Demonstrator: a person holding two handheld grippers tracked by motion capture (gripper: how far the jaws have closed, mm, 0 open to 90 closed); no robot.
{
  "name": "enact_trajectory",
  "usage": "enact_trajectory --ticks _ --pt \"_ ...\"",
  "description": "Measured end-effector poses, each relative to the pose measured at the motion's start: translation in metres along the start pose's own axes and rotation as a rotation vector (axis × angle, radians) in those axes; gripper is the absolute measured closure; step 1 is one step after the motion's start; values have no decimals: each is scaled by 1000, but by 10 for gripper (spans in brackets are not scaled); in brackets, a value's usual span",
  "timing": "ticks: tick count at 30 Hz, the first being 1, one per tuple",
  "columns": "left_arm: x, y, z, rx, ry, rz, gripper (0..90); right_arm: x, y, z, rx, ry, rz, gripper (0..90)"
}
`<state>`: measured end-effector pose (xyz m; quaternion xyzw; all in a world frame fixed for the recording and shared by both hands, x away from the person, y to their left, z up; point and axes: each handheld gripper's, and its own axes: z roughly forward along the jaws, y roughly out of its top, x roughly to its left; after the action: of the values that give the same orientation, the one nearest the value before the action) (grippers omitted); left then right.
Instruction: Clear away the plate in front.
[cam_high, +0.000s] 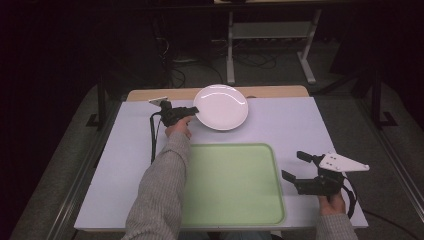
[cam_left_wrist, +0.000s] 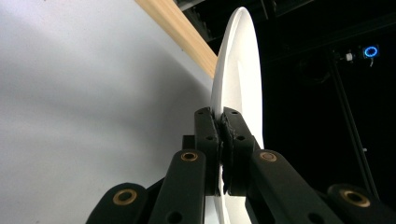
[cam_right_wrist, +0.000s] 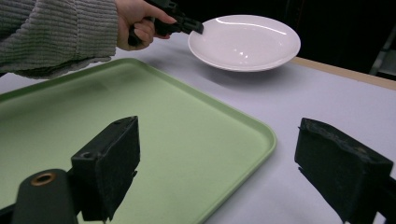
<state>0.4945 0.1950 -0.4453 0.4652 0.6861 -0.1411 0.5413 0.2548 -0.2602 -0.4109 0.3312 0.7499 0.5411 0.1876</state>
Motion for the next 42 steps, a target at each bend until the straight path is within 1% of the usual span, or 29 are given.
enact_trajectory --ticks 3,5,8,9,10,12,15,23,27,29,32,33,36,40,42 --pt "-1 0 -6 -2 -15 -2 870 0 0 0 0 -1 0 133" --pt "-2 1 -10 -4 -24 5 870 0 0 0 1 -2 1 133" --pt "-3 2 -17 -19 -32 14 870 0 0 1 2 -3 -1 133" --pt "-4 3 -22 -20 -40 22 872 1 0 1 4 -1 -3 133" --pt "-4 3 -22 -20 -40 22 872 1 0 1 4 -1 -3 133" --pt "-4 3 -27 -27 -52 17 873 1 0 1 4 -1 -4 133" --pt "-4 3 -36 -32 -56 23 873 1 0 1 5 -3 -6 133" --pt "1 1 -58 -33 -52 32 872 2 0 2 7 -11 -13 134" --pt "2 -1 -67 -36 -50 44 872 2 0 2 9 -14 -15 133" --pt "3 -2 -72 -37 -50 48 872 2 0 2 9 -15 -15 133" --pt "2 -4 -79 -35 -48 68 872 2 0 2 10 -18 -15 134" --pt "1 -6 -81 -34 -47 89 872 2 0 2 10 -18 -15 133" --pt "1 -10 -85 -26 -64 98 873 3 0 1 10 -20 -13 133" --pt "3 -19 -92 -25 -88 93 875 3 -1 1 11 -20 -17 133" --pt "3 -23 -96 -22 -92 102 874 4 -1 1 15 -20 -17 134"
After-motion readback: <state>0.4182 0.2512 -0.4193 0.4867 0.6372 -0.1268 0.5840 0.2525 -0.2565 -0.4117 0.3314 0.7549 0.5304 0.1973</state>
